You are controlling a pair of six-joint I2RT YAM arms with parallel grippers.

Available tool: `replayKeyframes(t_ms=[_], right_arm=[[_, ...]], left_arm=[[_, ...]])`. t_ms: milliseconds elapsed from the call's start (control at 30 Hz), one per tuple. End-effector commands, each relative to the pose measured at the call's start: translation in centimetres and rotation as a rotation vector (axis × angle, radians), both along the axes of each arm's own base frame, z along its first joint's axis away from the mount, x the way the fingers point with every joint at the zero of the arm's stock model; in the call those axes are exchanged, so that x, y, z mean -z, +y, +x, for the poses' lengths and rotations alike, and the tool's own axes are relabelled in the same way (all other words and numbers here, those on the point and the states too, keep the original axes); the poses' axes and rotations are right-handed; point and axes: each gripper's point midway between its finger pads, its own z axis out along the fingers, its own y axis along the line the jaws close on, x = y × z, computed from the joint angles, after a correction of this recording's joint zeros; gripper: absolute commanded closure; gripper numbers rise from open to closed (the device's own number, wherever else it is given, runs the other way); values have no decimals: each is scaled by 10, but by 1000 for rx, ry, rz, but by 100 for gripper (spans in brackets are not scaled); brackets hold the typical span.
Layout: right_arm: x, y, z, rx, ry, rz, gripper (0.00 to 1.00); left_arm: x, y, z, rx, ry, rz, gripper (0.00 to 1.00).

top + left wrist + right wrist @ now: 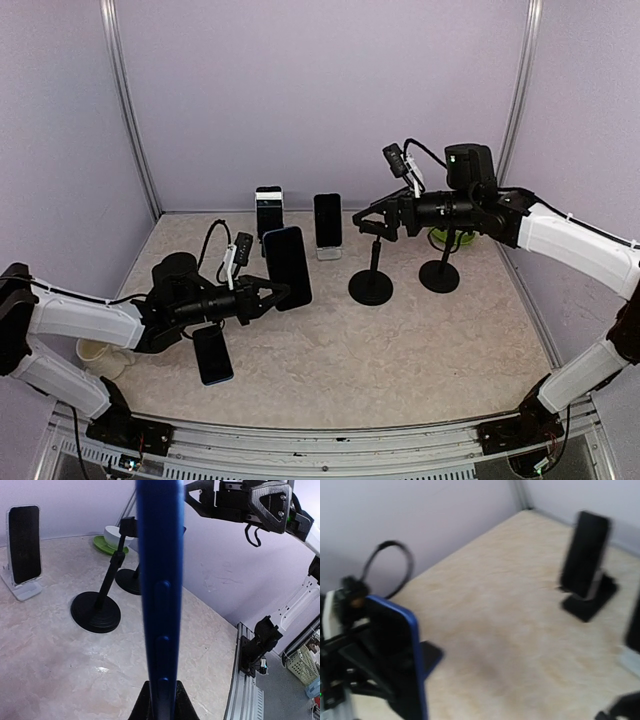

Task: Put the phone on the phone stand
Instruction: Pass from the left arm to the right

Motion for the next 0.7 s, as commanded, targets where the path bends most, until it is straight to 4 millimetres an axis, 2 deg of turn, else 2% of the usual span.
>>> replayKeyframes(t_ms=[0,267,400,667], right_arm=[[-23,15,-25,-186,-25,109,0],[-19,26,-33,-279,15,156,2],[-19,34,-44,-346,23,179,7],[-15,61,-67,-467,31,179,10]], left_arm=[[-42,-19,-17,139,-123,-99,100],[-48,-37,-34,261,-137,-114,100],[-50,-45,-40,303,-142,-115,100],[-49,-58,-51,373,-143,-100,100]])
